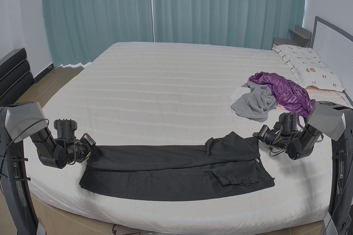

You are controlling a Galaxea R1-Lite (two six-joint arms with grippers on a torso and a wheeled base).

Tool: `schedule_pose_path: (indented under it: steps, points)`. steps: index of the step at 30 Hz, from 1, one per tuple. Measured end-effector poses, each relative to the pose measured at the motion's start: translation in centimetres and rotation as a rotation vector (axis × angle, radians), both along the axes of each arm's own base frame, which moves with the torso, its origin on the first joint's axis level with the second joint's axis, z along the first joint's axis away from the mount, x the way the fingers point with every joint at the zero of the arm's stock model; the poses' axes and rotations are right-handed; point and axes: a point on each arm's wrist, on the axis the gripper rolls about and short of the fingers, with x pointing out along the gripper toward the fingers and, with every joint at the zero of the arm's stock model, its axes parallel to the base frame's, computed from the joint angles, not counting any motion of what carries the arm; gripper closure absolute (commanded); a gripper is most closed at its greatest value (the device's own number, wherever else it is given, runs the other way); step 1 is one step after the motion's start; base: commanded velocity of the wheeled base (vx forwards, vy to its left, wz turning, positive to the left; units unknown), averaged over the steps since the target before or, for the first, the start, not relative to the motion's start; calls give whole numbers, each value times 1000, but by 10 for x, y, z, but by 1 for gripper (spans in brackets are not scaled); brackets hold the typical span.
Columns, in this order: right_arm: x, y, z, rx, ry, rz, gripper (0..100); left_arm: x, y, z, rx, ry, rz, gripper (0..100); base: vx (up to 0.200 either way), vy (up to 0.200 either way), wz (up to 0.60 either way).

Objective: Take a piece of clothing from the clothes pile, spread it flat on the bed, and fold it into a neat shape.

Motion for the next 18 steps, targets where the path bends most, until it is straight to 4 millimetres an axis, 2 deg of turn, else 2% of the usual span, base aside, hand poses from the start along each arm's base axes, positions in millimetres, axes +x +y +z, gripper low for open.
schedule_pose_path:
  steps: [2, 3, 10, 15, 18]
  points:
    - [0, 0, -1, -1, 5, 1, 100, 0, 0, 0, -2, 1, 2, 100, 0, 0, 0]
    - [-1, 0, -1, -1, 7, 1, 0, 0, 0, 0, -2, 1, 2, 0, 0, 0, 0]
    - [-2, 1, 5, 6, -14, 6, 0, -1, 0, 0, -20, 4, 15, 0, 0, 0, 0]
    - [-8, 7, 26, 24, -53, 48, 0, 0, 3, 1, -54, -1, 34, 0, 0, 0, 0]
    - [-19, 20, 39, 62, -60, 151, 0, 0, 5, 2, -69, -3, 46, 0, 0, 0, 0]
